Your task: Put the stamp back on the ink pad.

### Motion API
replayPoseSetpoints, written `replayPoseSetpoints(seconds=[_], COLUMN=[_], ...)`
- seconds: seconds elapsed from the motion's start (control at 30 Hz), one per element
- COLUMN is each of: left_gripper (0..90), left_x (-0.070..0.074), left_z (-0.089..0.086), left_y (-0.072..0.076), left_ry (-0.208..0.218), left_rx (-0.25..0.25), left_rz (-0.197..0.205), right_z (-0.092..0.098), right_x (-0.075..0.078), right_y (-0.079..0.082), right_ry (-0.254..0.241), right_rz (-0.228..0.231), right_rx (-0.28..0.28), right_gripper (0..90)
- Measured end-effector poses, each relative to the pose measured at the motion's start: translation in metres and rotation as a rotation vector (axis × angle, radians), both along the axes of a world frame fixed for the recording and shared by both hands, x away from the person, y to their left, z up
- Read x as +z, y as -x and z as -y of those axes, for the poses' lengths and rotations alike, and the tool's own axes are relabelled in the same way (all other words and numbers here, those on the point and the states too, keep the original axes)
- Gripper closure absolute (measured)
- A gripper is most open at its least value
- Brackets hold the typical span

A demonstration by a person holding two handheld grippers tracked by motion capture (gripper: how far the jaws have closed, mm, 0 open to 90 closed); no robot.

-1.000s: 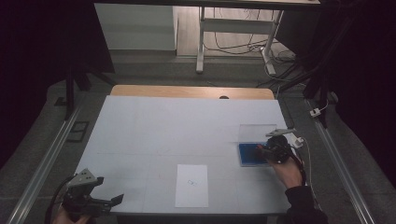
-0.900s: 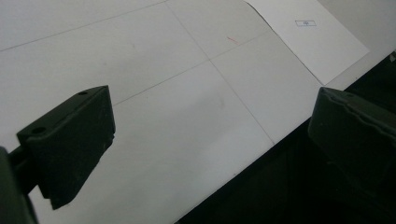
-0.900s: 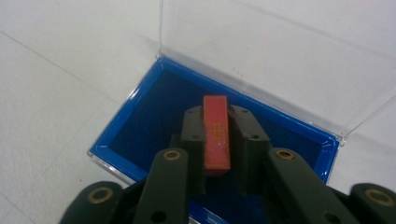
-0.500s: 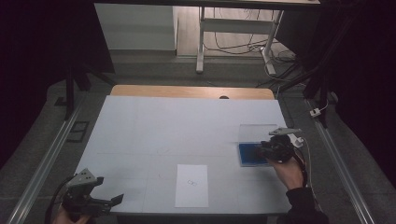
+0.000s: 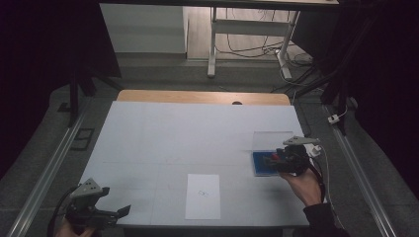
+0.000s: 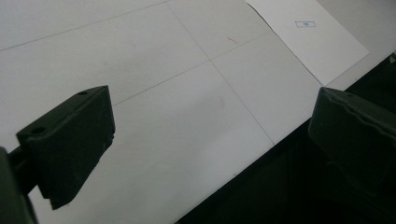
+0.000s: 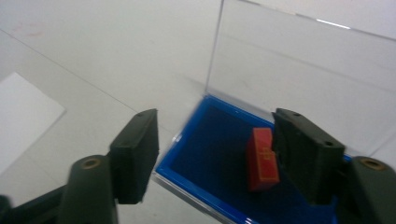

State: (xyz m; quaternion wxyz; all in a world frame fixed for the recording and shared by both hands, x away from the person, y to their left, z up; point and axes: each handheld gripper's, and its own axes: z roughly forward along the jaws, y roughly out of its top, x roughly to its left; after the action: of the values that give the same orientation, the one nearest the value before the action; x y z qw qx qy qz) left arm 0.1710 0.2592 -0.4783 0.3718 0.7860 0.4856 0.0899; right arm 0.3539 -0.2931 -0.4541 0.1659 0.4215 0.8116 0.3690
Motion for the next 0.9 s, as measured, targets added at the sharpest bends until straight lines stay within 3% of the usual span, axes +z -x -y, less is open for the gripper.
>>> replayPoseSetpoints(seconds=[0.2, 0.33, 0.63, 0.9], left_gripper=[0.9, 0.9, 0.8, 0.7], left_x=[0.0, 0.0, 0.0, 0.0], left_z=[-0.001, -0.001, -0.001, 0.0], left_y=[0.0, 0.0, 0.0, 0.0], left_ry=[0.003, 0.002, 0.003, 0.007], left_rx=[0.002, 0.002, 0.003, 0.004], left_rz=[0.0, 0.001, 0.0, -0.002], right_z=[-0.006, -0.006, -0.004, 0.0], right_x=[0.006, 0.009, 0.014, 0.012], right_y=[0.008, 0.016, 0.044, 0.064], right_ry=[-0.033, -0.056, -0.072, -0.045], right_rz=[0.012, -0.003, -0.007, 0.01], right_rx=[-0.003, 0.004, 0.03, 0.029], right_gripper=[18.7, 13.5, 7.3, 1.1])
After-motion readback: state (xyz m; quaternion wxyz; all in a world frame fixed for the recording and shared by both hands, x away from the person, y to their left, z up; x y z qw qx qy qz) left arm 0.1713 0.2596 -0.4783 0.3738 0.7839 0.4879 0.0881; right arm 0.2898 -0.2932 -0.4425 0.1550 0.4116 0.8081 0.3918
